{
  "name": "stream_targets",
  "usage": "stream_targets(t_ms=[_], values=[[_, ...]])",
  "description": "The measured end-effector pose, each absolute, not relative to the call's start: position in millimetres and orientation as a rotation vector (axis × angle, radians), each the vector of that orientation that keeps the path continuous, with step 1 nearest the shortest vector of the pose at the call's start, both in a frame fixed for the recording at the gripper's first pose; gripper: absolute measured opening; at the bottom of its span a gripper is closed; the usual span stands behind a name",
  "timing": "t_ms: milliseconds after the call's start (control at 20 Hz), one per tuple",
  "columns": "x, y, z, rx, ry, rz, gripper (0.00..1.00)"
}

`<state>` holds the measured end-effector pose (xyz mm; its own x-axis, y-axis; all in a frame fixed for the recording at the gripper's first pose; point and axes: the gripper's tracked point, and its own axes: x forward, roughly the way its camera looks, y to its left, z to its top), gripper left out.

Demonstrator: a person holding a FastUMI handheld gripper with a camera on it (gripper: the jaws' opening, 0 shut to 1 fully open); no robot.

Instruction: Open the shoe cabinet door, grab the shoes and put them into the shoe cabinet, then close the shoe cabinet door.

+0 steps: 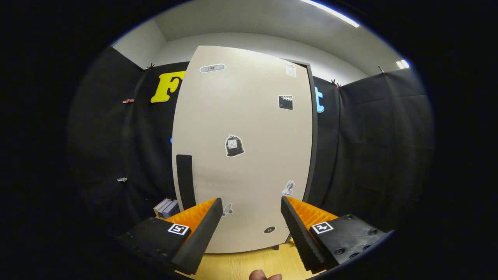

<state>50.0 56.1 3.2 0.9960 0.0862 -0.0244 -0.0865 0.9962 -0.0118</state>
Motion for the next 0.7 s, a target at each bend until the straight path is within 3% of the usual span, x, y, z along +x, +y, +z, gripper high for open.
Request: stream_targets(t_ms=[700], values=[[49.5,55.0,1.7,-0.024,0.022,0.074,0.98]])
